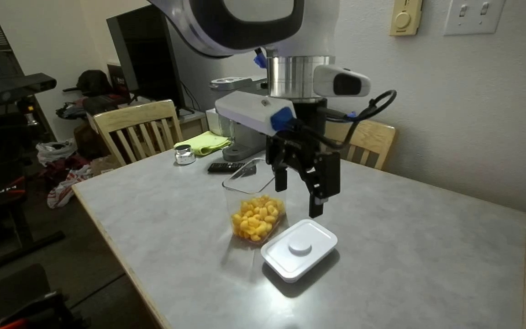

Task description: Pick the lid on the table, put it on the storage jar then press the button

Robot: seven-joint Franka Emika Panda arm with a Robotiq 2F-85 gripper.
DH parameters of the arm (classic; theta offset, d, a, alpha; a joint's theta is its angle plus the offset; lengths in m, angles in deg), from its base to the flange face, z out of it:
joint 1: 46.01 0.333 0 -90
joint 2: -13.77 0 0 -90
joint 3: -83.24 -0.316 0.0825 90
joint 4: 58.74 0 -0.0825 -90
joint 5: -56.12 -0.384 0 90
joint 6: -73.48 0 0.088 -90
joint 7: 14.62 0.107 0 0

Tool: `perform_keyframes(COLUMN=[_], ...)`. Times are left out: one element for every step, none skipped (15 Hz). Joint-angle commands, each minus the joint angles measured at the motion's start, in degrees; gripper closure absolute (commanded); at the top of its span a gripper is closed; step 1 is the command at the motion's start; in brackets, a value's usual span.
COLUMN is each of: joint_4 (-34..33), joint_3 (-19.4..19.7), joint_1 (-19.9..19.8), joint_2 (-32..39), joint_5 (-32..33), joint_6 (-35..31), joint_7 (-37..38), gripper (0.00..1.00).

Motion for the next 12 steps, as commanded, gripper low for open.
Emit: perform_keyframes(joint_4=[-2.6,-3.1,-3.6,-4.3,-4.8,-5.4,-6.1,-6.8,-7.7,-8.6,-9.4,-10.3], joint_3=[-1.4,-1.7,-1.8,-1.9,-2.0,-2.2,-2.4,-2.7,-2.9,-3.1,-3.4,-3.7], joint_1=[-1.6,-1.8,-1.9,-1.9,-2.1,-2.2,-2.2,-2.4,-2.4,-2.2,-2.2,-2.1], joint_2=[4.1,5.1,6.0,7.0,7.9,8.9,9.7,10.7,11.5,12.7,13.8,14.6], joint_5=[-1.4,-2.0,-2.3,-2.5,-2.8,-2.7,-2.6,-2.7,-2.5,-2.0,-1.8,-1.7], joint_6=[-2.1,-2.2,-2.7,-2.7,-2.6,-2.9,-2.6,-2.4,-2.0,-2.0,-1.8,-1.2], joint_7=[-2.5,-2.4,-2.3,-1.7,-1.8,-1.9,-2.0,-2.3,-2.3,-2.4,-2.3,-2.4], gripper=[0.00,0.00,0.00,0.00,0.00,0.00,0.00,0.00,0.00,0.00,0.00,0.00])
